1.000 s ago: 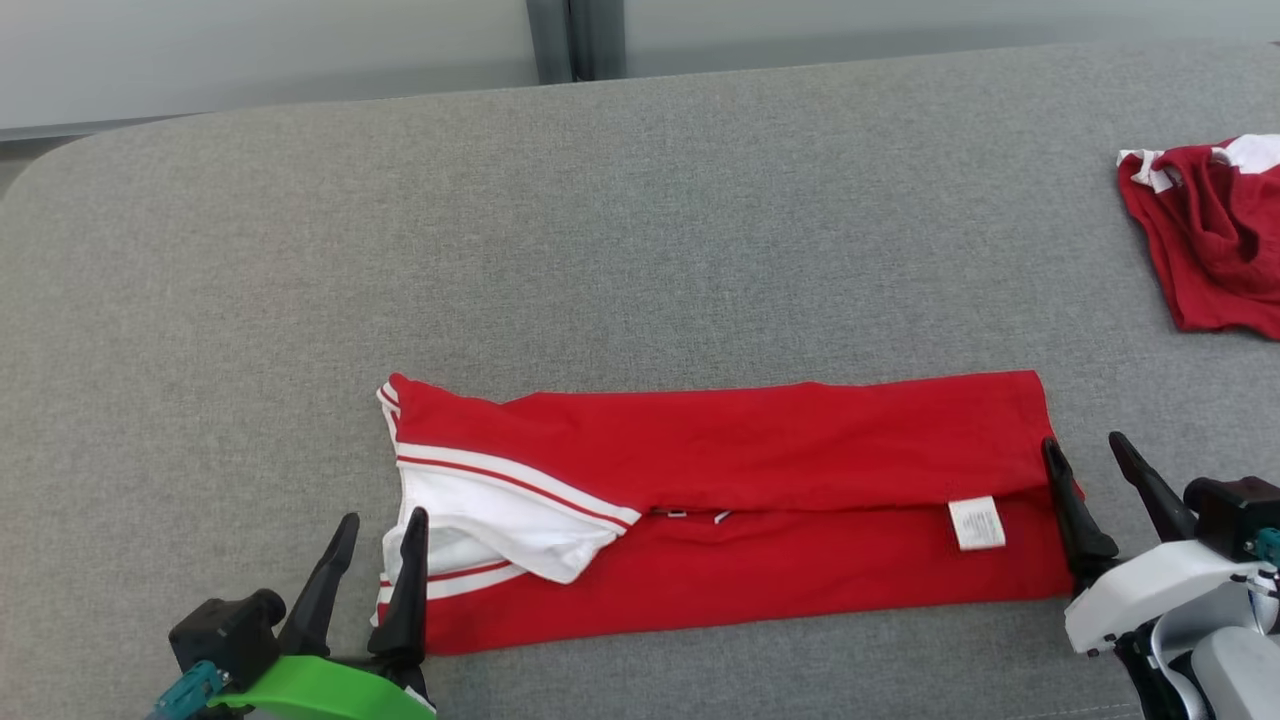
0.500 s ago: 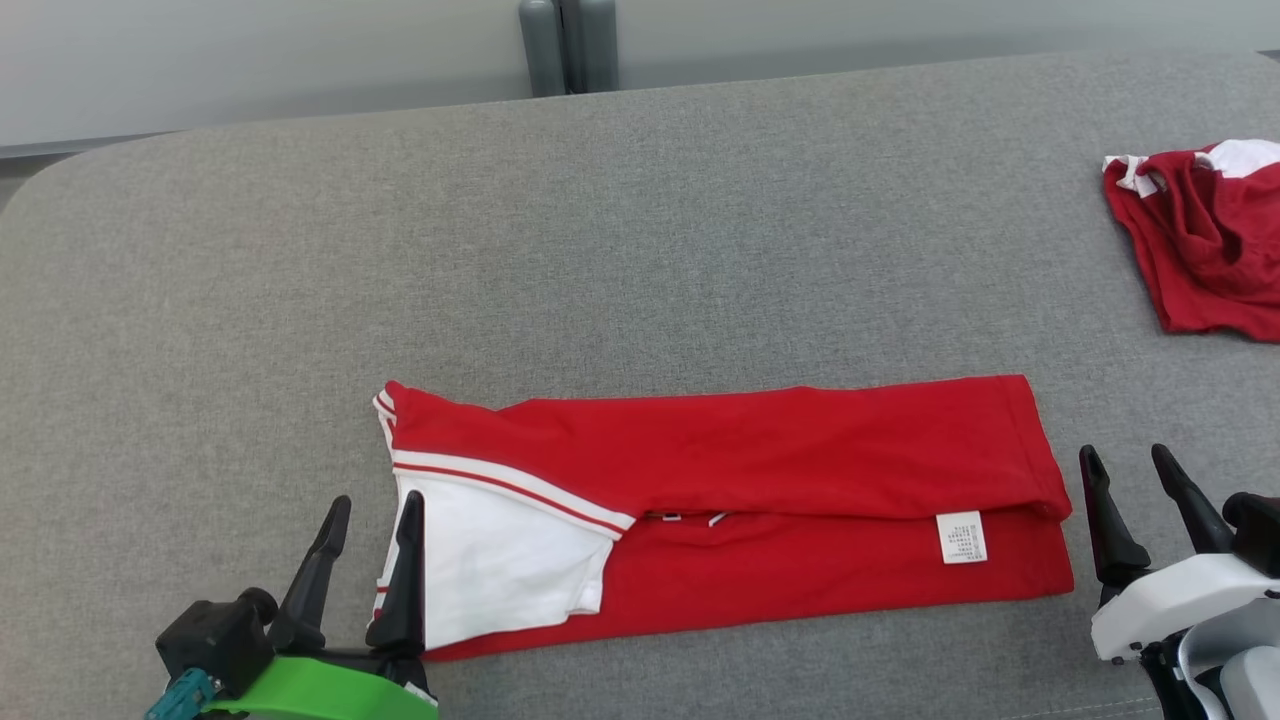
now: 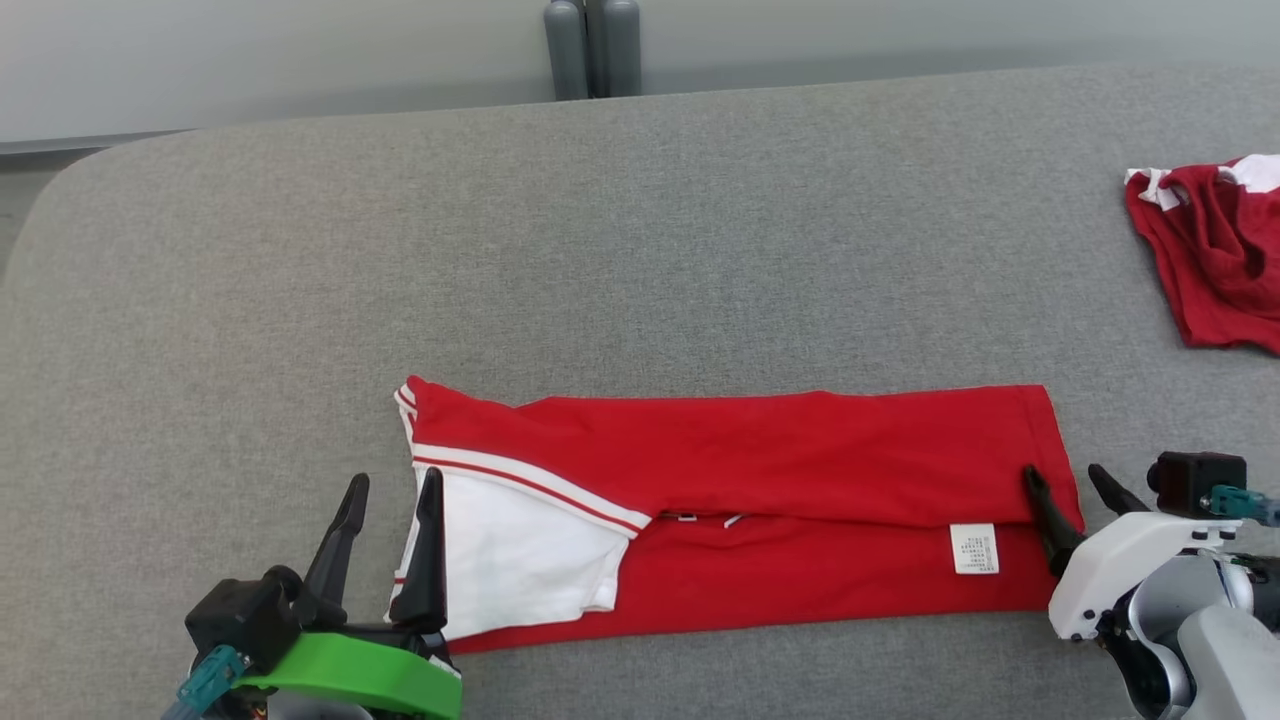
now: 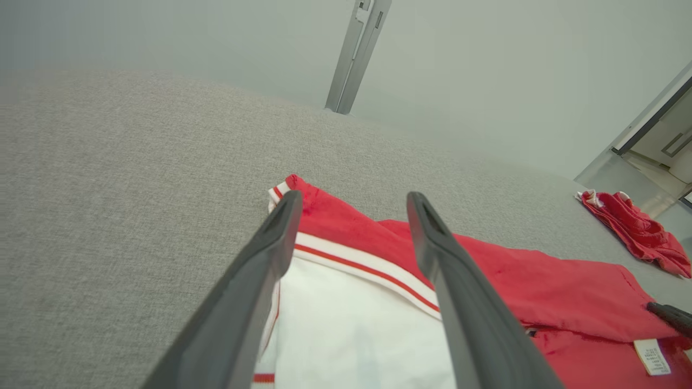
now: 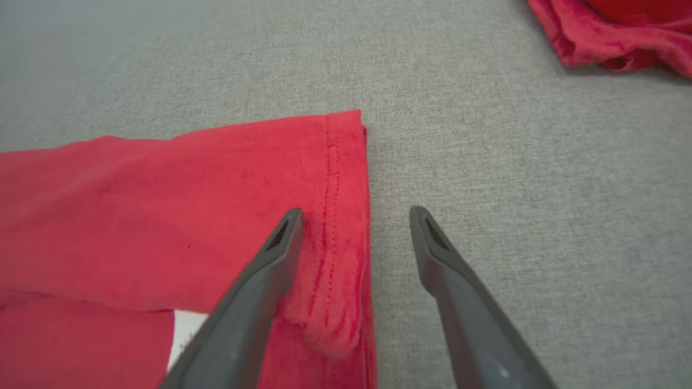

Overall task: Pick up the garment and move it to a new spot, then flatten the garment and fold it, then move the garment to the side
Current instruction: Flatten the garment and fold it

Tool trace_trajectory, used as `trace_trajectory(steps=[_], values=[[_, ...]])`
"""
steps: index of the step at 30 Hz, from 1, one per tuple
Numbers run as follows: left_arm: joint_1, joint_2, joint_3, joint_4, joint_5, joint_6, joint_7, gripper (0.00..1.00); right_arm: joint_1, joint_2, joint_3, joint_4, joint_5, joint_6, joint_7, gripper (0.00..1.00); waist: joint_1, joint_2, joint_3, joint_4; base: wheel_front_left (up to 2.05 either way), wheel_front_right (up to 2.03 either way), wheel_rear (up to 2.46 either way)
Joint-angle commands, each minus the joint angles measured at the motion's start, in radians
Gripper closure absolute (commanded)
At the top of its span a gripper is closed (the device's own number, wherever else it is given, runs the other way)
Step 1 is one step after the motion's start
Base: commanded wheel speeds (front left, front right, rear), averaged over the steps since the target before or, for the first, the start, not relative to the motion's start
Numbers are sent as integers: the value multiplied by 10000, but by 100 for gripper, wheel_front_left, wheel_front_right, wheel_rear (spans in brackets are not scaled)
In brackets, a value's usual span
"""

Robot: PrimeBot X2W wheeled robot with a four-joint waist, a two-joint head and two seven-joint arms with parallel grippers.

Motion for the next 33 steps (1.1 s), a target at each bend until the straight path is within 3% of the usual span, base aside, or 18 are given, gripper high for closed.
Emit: trace_trajectory(steps=[1,8,11,14,15,16,23,33], values=[[-118,-35,99,31,110,-81,-49,0,-147,42,33,178,107,-11,123,0,0,0,-11,104,0,0,0],[22,-228,334,137,307,-228,-49,0,-282,147,402,774,300,-6,692,0,0,0,-47,203,0,0,0],[82,-276,431,149,387,-294,-49,0,-367,177,572,1000,352,-6,882,52,0,0,-59,162,0,0,0],[116,-309,509,176,461,-315,-49,0,-535,202,787,1211,434,-6,931,78,0,0,-68,97,0,0,0],[123,-323,519,187,481,-332,-49,0,-596,206,847,1260,478,-8,937,93,0,0,-72,78,0,0,0],[134,-341,534,201,490,-353,-49,0,-674,199,921,1319,543,-10,928,100,0,0,-80,53,0,0,0],[240,-405,634,268,592,-400,-50,0,-1169,-256,994,1472,907,-19,652,100,0,0,-187,-199,0,0,0],[282,-383,702,338,724,-428,-50,0,-1166,-1491,353,1132,1040,-16,650,100,0,0,-405,-704,0,0,0]])
